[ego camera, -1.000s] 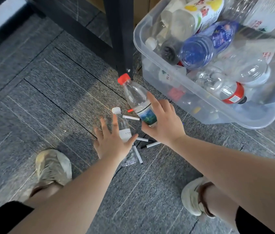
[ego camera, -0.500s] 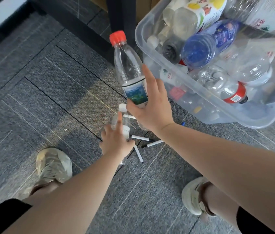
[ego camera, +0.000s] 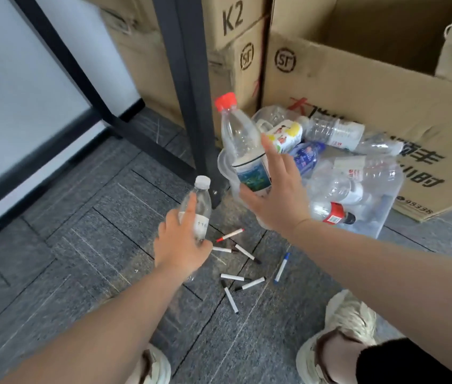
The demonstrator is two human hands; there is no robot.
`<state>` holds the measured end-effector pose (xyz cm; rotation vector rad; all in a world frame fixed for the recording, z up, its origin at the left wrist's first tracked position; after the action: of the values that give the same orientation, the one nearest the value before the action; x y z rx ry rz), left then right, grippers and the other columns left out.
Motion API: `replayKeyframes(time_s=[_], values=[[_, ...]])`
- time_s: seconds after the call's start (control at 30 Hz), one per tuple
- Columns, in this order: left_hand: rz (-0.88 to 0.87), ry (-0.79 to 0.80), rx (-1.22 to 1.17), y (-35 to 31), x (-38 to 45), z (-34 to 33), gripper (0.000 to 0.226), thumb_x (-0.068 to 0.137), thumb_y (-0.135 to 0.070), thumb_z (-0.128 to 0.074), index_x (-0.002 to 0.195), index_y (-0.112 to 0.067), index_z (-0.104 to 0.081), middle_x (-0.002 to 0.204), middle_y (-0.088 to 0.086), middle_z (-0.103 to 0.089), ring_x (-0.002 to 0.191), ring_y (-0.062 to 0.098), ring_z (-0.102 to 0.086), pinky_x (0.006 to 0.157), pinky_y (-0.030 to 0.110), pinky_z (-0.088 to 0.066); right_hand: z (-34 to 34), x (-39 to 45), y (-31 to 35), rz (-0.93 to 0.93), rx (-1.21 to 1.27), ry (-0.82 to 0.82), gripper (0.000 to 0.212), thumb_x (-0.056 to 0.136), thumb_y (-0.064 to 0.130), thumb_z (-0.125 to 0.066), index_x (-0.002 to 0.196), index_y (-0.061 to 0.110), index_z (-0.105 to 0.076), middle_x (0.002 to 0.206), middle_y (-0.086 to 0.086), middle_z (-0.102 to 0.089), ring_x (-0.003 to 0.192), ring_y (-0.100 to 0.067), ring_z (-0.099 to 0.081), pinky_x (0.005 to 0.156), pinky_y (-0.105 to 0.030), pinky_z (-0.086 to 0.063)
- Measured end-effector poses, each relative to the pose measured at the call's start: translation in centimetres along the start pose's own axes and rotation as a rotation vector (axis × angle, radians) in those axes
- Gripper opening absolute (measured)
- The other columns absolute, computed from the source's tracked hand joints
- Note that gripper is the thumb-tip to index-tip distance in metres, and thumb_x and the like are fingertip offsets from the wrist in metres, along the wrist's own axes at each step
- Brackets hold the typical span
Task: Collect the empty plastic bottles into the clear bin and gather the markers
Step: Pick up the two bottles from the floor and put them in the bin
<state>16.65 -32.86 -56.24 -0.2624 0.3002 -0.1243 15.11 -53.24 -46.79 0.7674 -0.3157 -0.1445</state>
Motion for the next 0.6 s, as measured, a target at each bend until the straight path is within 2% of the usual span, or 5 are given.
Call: replayKeyframes(time_s=[0.1,0.2,0.27,0.37,0.6], values=[[-0.038,-0.027,0.011,-3.1,0.1,2.7,0.101,0.079,-0.042,-0.064,0.149,-0.04,0.009,0.142,0.007,-0.027,0.122,0.033,-0.037,0.093,0.047,-0.043,4.0,1.6,0.3,0.038,-0.035,-0.051,0.085,0.081,0.032,-0.07,0.151,0.023,-0.022,0.115,-0.009,-0.046,0.106,-0.026,-0.044,0.086,-0.027,-0.036],[-0.098,-0.063,-0.018,-6.9,0.5,4.7,0.098,0.08,-0.041,-0.063,0.149,-0.04,0.006,0.143,0.005,-0.025,0.123,0.031,-0.035,0.095,0.047,-0.042,8.3,3.5,0.0,0.064,-0.076,-0.14,0.084,0.08,0.031,-0.07,0.15,0.022,-0.024,0.109,-0.007,-0.047,0.1,-0.028,-0.048,0.085,-0.037,-0.046],[-0.146,-0.099,-0.03,-9.2,1.0,5.7,0.096,0.08,-0.04,-0.062,0.149,-0.041,0.003,0.142,0.003,-0.027,0.12,0.03,-0.036,0.094,0.046,-0.042,11.0,4.9,-1.2,0.031,-0.086,-0.182,0.084,0.08,0.03,-0.069,0.15,0.025,-0.023,0.108,-0.002,-0.043,0.102,-0.025,-0.047,0.088,-0.035,-0.045],[-0.2,-0.152,-0.043,-12.0,2.0,6.7,0.094,0.079,-0.041,-0.062,0.15,-0.041,0.0,0.139,0.003,-0.029,0.118,0.03,-0.038,0.093,0.047,-0.043,13.8,6.5,-4.1,-0.046,-0.16,-0.185,0.084,0.083,0.032,-0.067,0.15,0.032,-0.017,0.117,-0.003,-0.045,0.111,-0.022,-0.043,0.086,-0.031,-0.041],[-0.262,-0.182,-0.092,-15.8,5.1,7.1,0.097,0.078,-0.034,-0.065,0.151,-0.038,-0.002,0.139,0.004,-0.033,0.118,0.032,-0.04,0.094,0.046,-0.042,13.6,8.2,-11.3,-0.176,-0.35,-0.06,0.08,0.088,0.037,-0.063,0.151,0.034,-0.013,0.127,-0.007,-0.047,0.118,-0.028,-0.042,0.084,-0.037,-0.042]])
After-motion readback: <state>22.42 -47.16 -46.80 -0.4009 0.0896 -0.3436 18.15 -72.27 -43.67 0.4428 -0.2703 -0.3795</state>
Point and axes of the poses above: each hand's wrist, its own x-axis towards the middle knuckle, its own z-axis out of the back of the hand, y = z × x, the point moved 9 cm from there along x, towards the middle knuckle
